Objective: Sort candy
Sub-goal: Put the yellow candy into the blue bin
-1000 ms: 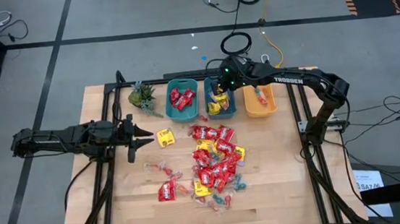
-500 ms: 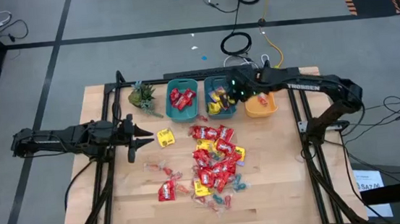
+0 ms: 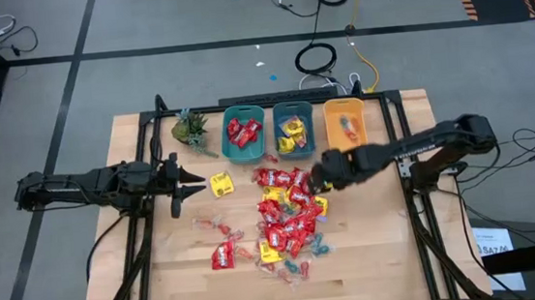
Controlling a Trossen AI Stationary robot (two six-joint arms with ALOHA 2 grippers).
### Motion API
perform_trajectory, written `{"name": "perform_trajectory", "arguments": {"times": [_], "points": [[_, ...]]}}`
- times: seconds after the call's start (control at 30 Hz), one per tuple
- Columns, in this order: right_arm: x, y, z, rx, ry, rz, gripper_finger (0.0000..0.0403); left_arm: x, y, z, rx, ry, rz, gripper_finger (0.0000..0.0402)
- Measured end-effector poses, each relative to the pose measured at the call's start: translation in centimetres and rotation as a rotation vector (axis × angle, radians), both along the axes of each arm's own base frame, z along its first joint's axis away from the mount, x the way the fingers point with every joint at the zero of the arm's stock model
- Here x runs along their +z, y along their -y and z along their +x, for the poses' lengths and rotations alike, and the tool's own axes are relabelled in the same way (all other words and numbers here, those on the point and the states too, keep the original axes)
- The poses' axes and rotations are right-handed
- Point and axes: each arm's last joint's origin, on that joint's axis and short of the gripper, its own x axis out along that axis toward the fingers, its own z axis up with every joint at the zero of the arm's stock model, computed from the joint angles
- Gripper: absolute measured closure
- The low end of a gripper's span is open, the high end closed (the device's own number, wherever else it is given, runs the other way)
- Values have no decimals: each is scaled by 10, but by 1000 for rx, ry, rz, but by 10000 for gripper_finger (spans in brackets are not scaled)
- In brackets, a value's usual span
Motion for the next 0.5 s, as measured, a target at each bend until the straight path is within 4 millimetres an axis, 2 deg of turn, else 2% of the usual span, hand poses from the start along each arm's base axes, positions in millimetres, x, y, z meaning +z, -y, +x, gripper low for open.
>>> {"name": "perform_trajectory", "arguments": {"times": [0.1, 0.23, 0.5], "points": [[-15, -14, -1, -63, 50, 36, 251, 0, 0, 0, -2, 0, 0, 288], [-31, -27, -6, -142, 23, 68, 252, 0, 0, 0, -8, 1, -2, 288], [-55, -41, 5, -192, 4, 88, 252, 0, 0, 0, -8, 1, -4, 288]]}}
